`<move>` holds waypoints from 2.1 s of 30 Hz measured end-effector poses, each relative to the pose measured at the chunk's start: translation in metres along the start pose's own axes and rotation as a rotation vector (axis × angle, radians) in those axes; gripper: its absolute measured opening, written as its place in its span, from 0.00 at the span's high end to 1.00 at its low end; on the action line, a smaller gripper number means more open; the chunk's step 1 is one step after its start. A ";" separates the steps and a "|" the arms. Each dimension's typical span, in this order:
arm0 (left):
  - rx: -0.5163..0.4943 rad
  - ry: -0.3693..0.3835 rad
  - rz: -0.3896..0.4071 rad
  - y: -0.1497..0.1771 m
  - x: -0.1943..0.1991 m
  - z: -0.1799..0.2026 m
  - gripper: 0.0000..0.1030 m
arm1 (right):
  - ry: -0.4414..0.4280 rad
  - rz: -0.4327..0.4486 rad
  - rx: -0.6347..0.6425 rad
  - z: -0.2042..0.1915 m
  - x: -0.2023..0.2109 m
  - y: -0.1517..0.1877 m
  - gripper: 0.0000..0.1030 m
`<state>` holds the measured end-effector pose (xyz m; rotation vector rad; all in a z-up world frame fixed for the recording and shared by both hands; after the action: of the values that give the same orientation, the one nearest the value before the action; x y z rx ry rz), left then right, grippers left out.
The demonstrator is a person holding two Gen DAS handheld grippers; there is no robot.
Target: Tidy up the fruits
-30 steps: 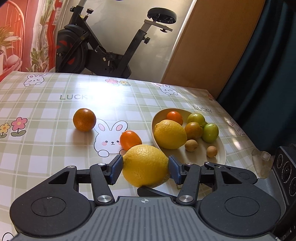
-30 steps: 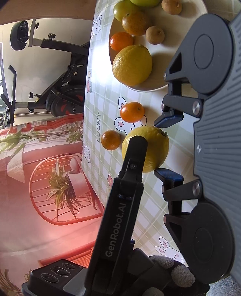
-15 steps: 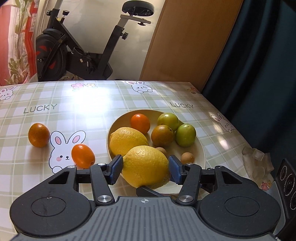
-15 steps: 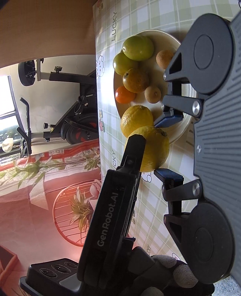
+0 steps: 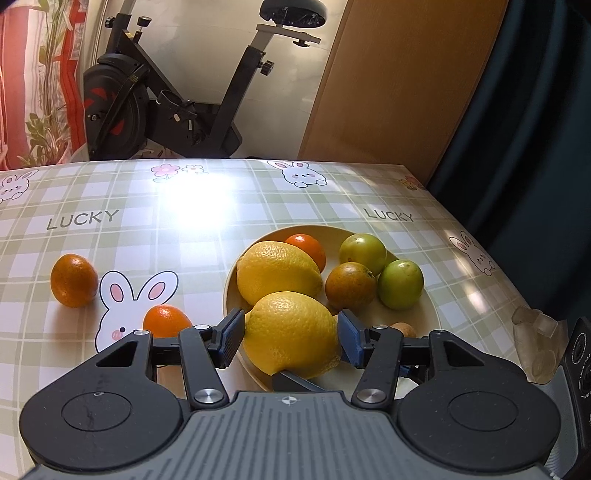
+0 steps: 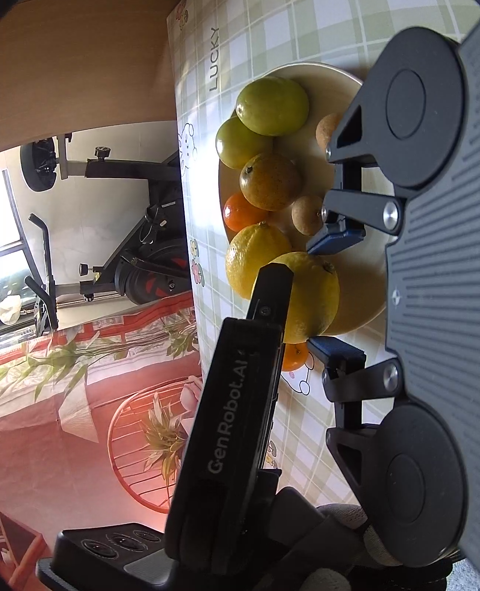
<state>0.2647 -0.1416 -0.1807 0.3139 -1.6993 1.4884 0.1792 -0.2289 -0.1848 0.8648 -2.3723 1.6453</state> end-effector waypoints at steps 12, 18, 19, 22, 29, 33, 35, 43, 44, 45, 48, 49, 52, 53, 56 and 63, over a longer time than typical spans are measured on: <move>-0.010 -0.024 0.036 -0.002 -0.005 -0.002 0.47 | 0.032 -0.016 0.060 0.003 -0.021 -0.004 0.50; -0.009 -0.033 0.050 -0.002 -0.004 -0.003 0.47 | 0.064 0.003 0.098 0.000 -0.024 -0.005 0.50; -0.006 -0.033 0.055 -0.002 -0.003 -0.004 0.47 | 0.068 0.005 0.102 0.000 -0.024 -0.005 0.50; 0.007 -0.031 0.066 -0.002 0.001 -0.007 0.46 | 0.081 0.016 0.102 0.000 -0.022 -0.004 0.50; 0.058 -0.029 0.091 -0.002 0.015 -0.024 0.46 | 0.097 0.018 0.107 0.000 -0.021 -0.003 0.49; 0.089 -0.045 0.101 -0.003 0.024 -0.041 0.46 | 0.093 0.025 0.105 0.001 -0.019 -0.003 0.49; 0.099 -0.056 0.104 -0.003 0.028 -0.050 0.46 | 0.091 0.032 0.102 0.001 -0.017 -0.002 0.49; 0.176 -0.109 0.125 -0.006 0.043 -0.095 0.46 | 0.077 0.066 0.109 -0.001 -0.010 -0.002 0.45; 0.189 -0.114 0.129 -0.007 0.046 -0.101 0.46 | 0.074 0.077 0.114 -0.002 -0.008 -0.001 0.45; 0.199 -0.118 0.132 -0.008 0.047 -0.104 0.46 | 0.070 0.086 0.118 -0.002 -0.007 -0.001 0.45; 0.220 -0.124 0.139 -0.009 0.053 -0.115 0.46 | 0.057 0.111 0.138 -0.007 -0.003 -0.002 0.45; 0.226 -0.123 0.140 -0.009 0.054 -0.117 0.46 | 0.057 0.114 0.145 -0.008 -0.003 -0.002 0.45; 0.231 -0.116 0.142 -0.008 0.056 -0.122 0.46 | 0.061 0.113 0.159 -0.010 -0.004 -0.002 0.45; 0.231 -0.113 0.140 -0.008 0.055 -0.123 0.46 | 0.063 0.111 0.163 -0.011 -0.004 -0.003 0.45; 0.237 -0.093 0.138 -0.007 0.053 -0.126 0.46 | 0.072 0.111 0.182 -0.015 -0.002 -0.003 0.45; 0.223 -0.065 0.142 -0.008 0.044 -0.129 0.46 | 0.018 0.090 0.276 -0.044 -0.010 -0.014 0.45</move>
<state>0.2966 -0.0126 -0.1501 0.3700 -1.6362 1.7952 0.1856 -0.1888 -0.1599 0.7883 -2.2365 2.0413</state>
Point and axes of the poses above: each gripper's, at about its wrist camera, not at the fingertips, and x roughly against the way its jaws point, z to its right, y to its underside, the point moved 4 cm from there along -x, roughly the way its jaws point, and after that the axes turned 13 degrees about -y, right-handed, at the moved point
